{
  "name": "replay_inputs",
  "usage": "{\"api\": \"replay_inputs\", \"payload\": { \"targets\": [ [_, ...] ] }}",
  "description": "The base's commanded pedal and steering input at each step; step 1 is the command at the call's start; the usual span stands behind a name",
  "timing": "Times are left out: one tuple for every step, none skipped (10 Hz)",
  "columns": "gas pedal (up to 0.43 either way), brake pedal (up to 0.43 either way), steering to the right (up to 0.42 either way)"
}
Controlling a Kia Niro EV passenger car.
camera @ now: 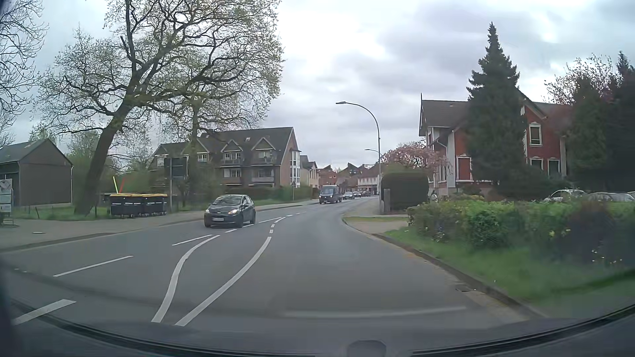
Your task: Follow the waypoints while adhering to traffic rules and regulations
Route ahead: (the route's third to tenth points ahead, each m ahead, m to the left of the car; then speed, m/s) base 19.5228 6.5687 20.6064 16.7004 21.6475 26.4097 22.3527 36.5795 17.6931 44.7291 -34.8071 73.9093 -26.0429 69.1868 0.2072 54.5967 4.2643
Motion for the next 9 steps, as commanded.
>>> {"api": "replay_inputs", "payload": {
  "targets": [
    [0.0,0.0,-0.03],
    [0.0,0.0,-0.03],
    [0.0,0.0,-0.03],
    [0.0,0.0,-0.03],
    [0.0,0.0,-0.031],
    [0.0,0.0,-0.032],
    [0.0,0.0,-0.033],
    [0.0,0.018,-0.035],
    [0.0,0.043,-0.035]
  ]
}}
